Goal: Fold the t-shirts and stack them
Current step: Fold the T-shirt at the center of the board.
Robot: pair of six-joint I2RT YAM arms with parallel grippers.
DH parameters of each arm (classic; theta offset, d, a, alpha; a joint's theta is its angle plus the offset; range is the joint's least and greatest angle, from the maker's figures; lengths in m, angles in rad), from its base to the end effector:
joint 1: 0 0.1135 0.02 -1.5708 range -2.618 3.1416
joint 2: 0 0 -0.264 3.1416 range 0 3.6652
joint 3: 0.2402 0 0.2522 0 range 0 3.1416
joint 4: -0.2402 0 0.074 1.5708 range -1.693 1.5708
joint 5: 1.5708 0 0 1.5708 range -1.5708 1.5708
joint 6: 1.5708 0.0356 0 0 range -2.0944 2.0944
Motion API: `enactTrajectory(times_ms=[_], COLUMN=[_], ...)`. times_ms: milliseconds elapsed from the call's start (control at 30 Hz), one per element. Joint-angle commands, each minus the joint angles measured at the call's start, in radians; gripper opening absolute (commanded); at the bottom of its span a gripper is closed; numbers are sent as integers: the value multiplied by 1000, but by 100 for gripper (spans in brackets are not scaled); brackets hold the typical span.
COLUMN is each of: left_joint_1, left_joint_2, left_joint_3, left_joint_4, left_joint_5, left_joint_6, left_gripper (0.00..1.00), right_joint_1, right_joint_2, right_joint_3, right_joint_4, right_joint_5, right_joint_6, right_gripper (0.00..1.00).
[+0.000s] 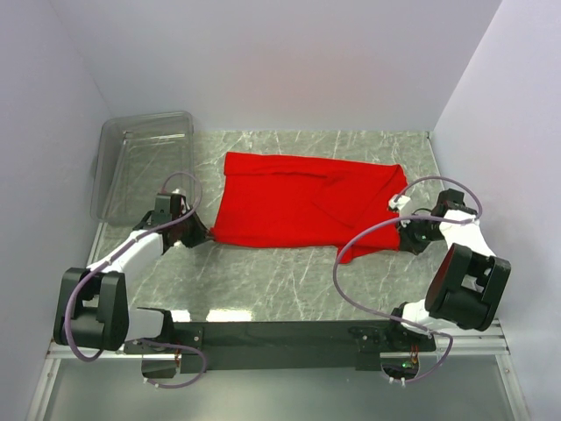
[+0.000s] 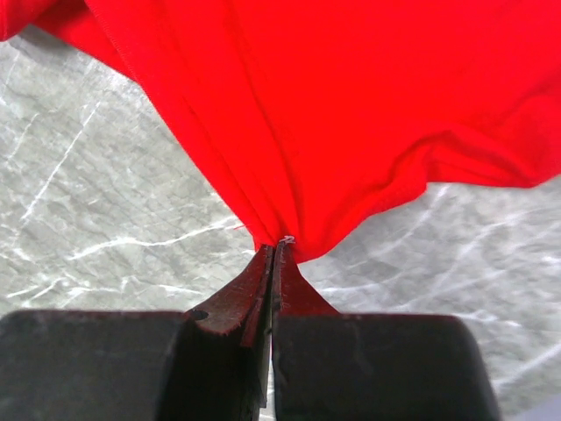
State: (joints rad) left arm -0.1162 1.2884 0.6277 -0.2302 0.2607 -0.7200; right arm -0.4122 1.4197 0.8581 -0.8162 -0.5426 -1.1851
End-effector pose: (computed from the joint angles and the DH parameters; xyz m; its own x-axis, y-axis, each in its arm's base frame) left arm 0.2421 -0.0375 0.1798 -0.7607 -0.5526 -0.3405 -0.3041 0.7668 -0.5653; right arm 0.2269 -0.0791 0.1923 -0.5721 -0.6158 -0.5417 -0.7382 0.6744 0.0129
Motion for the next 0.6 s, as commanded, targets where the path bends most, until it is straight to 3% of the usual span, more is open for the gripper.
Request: enactTrajectory(times_ms=[0,267,567], left_joint_1=[6,6,6], left_joint_2=[-35,-12,9], left_joint_3=[-20,-42,21], left_joint_4=[28,5,25], left_joint_5=[8,-14,-31], left_joint_6=[-2,30,27], left_gripper=[1,1,1], right_joint_1=[4,4,1], right_joint_2=[-51,-36,-28], right_joint_3=[7,-8,58], right_joint_4=[14,-41,-6], right_joint_5=[-3,35,-33], right_joint_6=[-51,-111,1], right_gripper=[0,0,0])
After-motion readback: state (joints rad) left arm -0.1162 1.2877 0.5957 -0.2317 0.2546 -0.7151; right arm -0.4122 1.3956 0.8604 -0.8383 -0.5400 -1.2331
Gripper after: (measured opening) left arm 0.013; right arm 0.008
